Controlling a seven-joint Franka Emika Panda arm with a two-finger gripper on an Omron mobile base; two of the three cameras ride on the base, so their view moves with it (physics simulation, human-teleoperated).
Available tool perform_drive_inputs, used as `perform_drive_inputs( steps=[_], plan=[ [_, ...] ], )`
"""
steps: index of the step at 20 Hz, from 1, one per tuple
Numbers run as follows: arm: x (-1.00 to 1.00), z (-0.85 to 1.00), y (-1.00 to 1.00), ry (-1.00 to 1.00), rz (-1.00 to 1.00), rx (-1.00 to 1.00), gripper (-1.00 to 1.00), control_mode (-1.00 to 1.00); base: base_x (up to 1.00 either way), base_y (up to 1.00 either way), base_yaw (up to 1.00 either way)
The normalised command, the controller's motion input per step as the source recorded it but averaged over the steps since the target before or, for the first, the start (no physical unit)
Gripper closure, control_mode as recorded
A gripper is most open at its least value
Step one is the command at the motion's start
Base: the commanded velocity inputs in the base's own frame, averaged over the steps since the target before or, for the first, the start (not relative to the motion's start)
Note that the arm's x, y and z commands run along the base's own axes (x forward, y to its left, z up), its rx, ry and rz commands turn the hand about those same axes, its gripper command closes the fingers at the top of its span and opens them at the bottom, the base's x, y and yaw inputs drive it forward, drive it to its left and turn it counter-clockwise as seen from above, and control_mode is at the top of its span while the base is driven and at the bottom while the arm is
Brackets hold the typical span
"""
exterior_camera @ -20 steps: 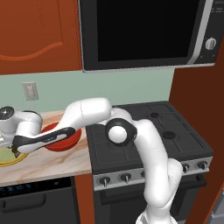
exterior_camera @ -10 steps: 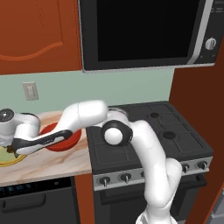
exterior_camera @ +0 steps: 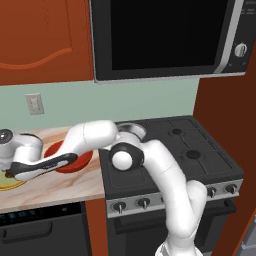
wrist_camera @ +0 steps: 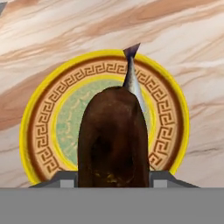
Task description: Place the fish on the plate and place the sweet potato on the same plate.
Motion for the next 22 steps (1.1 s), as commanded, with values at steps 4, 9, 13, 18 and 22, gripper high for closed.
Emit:
perform_drive_inputs(
  steps=[4, 9, 13, 18, 22],
  plan=[
    [0.2, -0.14, 0.17, 0.14, -0.06, 0.0, 1.0, -1.0, 0.0, 0.0, 0.0],
    [0.19, -0.09, 0.12, 0.1, -0.03, 0.0, 1.0, -1.0, 0.0, 0.0, 0.0],
    [0.19, -0.08, 0.15, 0.07, 0.0, 0.0, 1.0, -1.0, 0.0, 0.0, 0.0],
    [0.16, -0.06, 0.19, 0.04, 0.0, 0.0, 1.0, -1.0, 0.0, 0.0, 0.0],
    [0.05, -0.03, 0.18, 0.03, 0.0, 0.0, 1.0, -1.0, 0.0, 0.0, 0.0]
  ],
)
